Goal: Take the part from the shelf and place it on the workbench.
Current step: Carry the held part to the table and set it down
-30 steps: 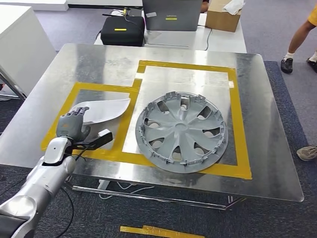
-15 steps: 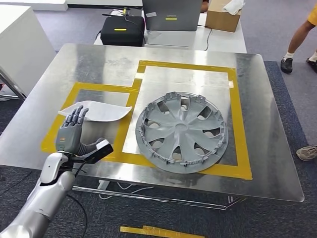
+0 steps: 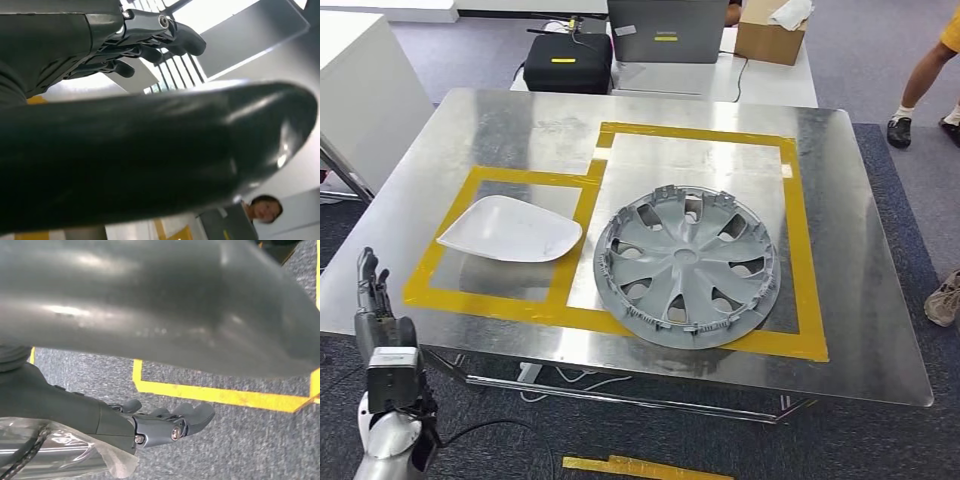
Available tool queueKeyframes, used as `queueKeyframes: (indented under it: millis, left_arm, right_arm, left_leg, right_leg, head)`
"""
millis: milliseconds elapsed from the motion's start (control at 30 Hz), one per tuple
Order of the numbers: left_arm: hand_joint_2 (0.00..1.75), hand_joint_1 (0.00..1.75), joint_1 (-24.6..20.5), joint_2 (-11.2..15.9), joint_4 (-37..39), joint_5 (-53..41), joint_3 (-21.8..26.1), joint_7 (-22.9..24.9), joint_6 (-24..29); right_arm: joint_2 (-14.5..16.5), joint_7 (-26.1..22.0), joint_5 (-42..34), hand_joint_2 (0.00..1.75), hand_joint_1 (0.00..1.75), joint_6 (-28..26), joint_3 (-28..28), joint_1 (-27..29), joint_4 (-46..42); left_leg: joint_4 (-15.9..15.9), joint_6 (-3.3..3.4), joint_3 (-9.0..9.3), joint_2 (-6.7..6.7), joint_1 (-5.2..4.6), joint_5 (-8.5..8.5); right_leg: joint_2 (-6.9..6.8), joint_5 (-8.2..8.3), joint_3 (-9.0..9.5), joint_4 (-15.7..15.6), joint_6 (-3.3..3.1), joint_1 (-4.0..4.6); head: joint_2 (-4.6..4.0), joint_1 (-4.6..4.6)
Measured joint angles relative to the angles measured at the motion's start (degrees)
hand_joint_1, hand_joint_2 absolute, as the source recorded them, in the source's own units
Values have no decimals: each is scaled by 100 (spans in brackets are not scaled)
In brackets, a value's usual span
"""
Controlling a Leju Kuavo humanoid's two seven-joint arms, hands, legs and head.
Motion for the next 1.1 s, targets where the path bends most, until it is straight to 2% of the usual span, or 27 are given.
queueKeyframes:
  millis: [100, 267, 400, 433, 467, 500, 567, 600, 633, 667, 733, 767, 800, 833, 900, 933, 967, 1000, 1067, 1100]
  left_arm:
    - [0, 0, 127, -190, -19, 727, 567, -217, -173]
    - [0, 0, 157, -403, 225, 1555, 1607, -276, -379]
    - [0, 0, 136, -505, 521, 1796, 2259, -226, -440]
    - [0, 0, 119, -530, 608, 1838, 2392, -194, -445]
    - [0, 0, 98, -555, 704, 1878, 2523, -164, -454]
    - [0, 0, 80, -581, 802, 1913, 2649, -131, -465]
    - [0, 0, 66, -627, 973, 1951, 2877, -76, -493]
    - [0, 0, 66, -648, 1045, 1962, 2972, -47, -507]
    - [0, 0, 59, -667, 1120, 1977, 3064, -11, -520]
    - [0, 0, 46, -687, 1205, 2003, 3160, 40, -536]
    - [0, 0, 17, -722, 1388, 2067, 3378, 160, -564]
    - [0, 0, 7, -737, 1474, 2092, 3502, 209, -572]
    - [0, 0, -4, -746, 1553, 2102, 3623, 238, -576]
    - [0, 0, -22, -751, 1629, 2098, 3733, 255, -578]
    - [0, 0, -62, -755, 1803, 2054, 3919, 264, -578]
    - [0, 0, -75, -754, 1893, 2019, 3999, 267, -575]
    - [0, 0, -85, -753, 1983, 1981, 4078, 273, -569]
    - [0, 0, -100, -751, 2069, 1937, 4155, 288, -559]
    - [0, 0, -142, -744, 2250, 1842, 4295, 339, -538]
    - [0, 0, -160, -738, 2349, 1796, 4354, 363, -528]
  right_arm:
    - [0, 85, -171, 0, 0, -87, 115, 62, -31]
    - [0, 329, -681, 0, 0, -164, 475, 205, -155]
    - [-2, 686, -1421, 0, 0, -240, 997, 409, -326]
    - [-4, 777, -1633, 0, 0, -273, 1167, 471, -379]
    - [-7, 864, -1836, 0, 0, -304, 1346, 534, -438]
    - [-9, 946, -2026, 0, 0, -331, 1523, 595, -499]
    - [-9, 1082, -2332, 0, 0, -362, 1847, 707, -605]
    - [-9, 1138, -2452, 0, 0, -367, 1996, 757, -653]
    - [-9, 1191, -2564, 0, 0, -371, 2142, 809, -708]
    - [-9, 1245, -2672, 0, 0, -378, 2299, 864, -779]
    - [-7, 1331, -2844, 0, 0, -395, 2607, 965, -929]
    - [-5, 1359, -2896, 0, 0, -402, 2747, 999, -988]
    - [-2, 1375, -2924, 0, 0, -408, 2855, 1020, -1027]
    - [2, 1383, -2935, 0, 0, -411, 2935, 1032, -1050]
    - [7, 1380, -2930, 0, 0, -418, 3021, 1047, -1074]
    - [8, 1367, -2919, 0, 0, -420, 3044, 1048, -1080]
    - [9, 1350, -2907, 0, 0, -422, 3059, 1048, -1087]
    - [10, 1332, -2897, 0, 0, -423, 3066, 1048, -1093]
    - [11, 1301, -2886, 0, 0, -422, 3071, 1046, -1100]
    - [11, 1284, -2881, 0, 0, -420, 3071, 1045, -1101]
  left_leg:
    - [6, 4, 1, 0, -5, -2]
    - [34, 33, 0, 0, -17, -9]
    - [-14, 102, 19, 6, -15, 67]
    - [-62, 122, 33, 13, 6, 115]
    - [-110, 140, 40, 21, 33, 160]
    - [-141, 148, 41, 33, 56, 193]
    - [-141, 150, 10, 57, 72, 220]
    - [-134, 142, -5, 71, 80, 228]
    - [-124, 131, -18, 82, 88, 233]
    - [-110, 114, -29, 87, 102, 236]
    - [-62, 53, -51, 88, 129, 224]
    - [-28, 8, -71, 88, 134, 212]
    - [5, -39, -87, 89, 129, 204]
    - [31, -85, -103, 88, 123, 207]
    - [55, -163, -120, 79, 128, 224]
    - [96, -192, -144, 73, 138, 174]
    - [217, -213, -196, 68, 145, 40]
    - [452, -225, -286, 64, 148, -175]
    - [1148, -231, -512, 61, 144, -670]
    - [1435, -225, -578, 60, 142, -818]
  right_leg:
    - [-1, 3, 2, 0, 4, -6]
    - [-1, 16, 10, 0, 27, -18]
    - [-6, 44, 22, -24, 97, -32]
    - [-11, -11, 4, 6, 124, -29]
    - [-16, -145, -49, 136, 153, -28]
    - [-23, -342, -144, 385, 179, -37]
    - [-33, -759, -385, 1110, 240, -70]
    - [-38, -862, -456, 1379, 268, -90]
    - [-45, -865, -440, 1469, 296, -111]
    - [-54, -768, -310, 1335, 322, -132]
    - [-73, -518, 182, 609, 375, -170]
    - [-63, -440, 403, 289, 368, -173]
    - [-52, -428, 540, 79, 344, -172]
    - [-38, -451, 589, 2, 294, -163]
    - [-32, -434, 555, 3, 162, -156]
    - [-39, -408, 528, 3, 97, -154]
    - [-46, -375, 493, -3, 39, -151]
    - [-54, -338, 448, -10, -16, -143]
    - [-66, -262, 339, -8, -87, -99]
    - [-71, -220, 279, -6, -106, -73]
  head:
    - [-1, 0]
    - [-1, -1]
    - [-1, -2]
    - [0, 5]
    - [0, 14]
    - [0, 23]
    - [0, 31]
    - [-1, 28]
    - [-1, 28]
    - [-1, 28]
    - [-1, 34]
    - [-1, 36]
    - [-1, 41]
    - [-1, 44]
    - [-1, 45]
    - [-1, 40]
    - [-2, 37]
    - [-2, 31]
    - [-2, 26]
    - [-2, 26]
